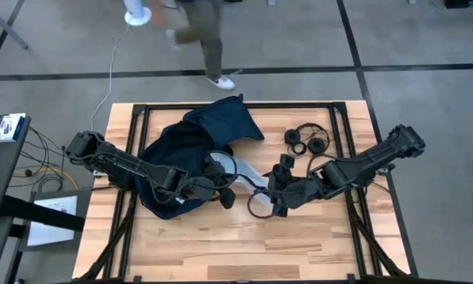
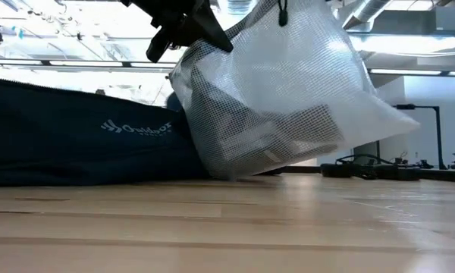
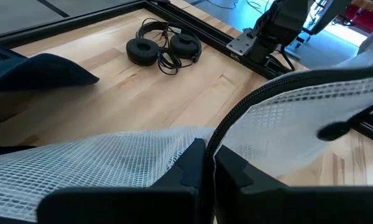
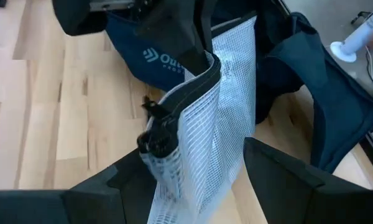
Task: Unpack backpack
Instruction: Open the white zip bag
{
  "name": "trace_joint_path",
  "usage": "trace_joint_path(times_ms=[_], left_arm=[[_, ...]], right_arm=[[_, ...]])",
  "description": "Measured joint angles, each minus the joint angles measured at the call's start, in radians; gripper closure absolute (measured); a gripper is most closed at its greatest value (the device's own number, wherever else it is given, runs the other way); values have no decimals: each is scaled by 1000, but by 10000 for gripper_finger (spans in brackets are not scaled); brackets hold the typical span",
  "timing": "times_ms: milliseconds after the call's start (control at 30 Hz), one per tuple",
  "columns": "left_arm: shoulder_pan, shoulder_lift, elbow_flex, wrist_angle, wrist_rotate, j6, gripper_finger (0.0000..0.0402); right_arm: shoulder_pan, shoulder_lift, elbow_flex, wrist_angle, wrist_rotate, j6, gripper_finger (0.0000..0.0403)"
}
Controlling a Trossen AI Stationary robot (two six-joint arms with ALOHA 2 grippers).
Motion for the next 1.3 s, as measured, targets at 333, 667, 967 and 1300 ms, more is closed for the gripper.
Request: trace_joint_path(times_ms=[333,667,967,1300], left_arm=[[-1,0,0,4,-3,0,401],[-2,0,0,-4,0,8,401],[-2,0,0,0,1,20,401],[-2,0,0,10,0,20,402]], right_arm=[[-1,10,0,66,66,2,211],[76,0,0,23,132,90,249],[139,2,-57,129,272,113,261],[139,3,-97,169,366,128,266]])
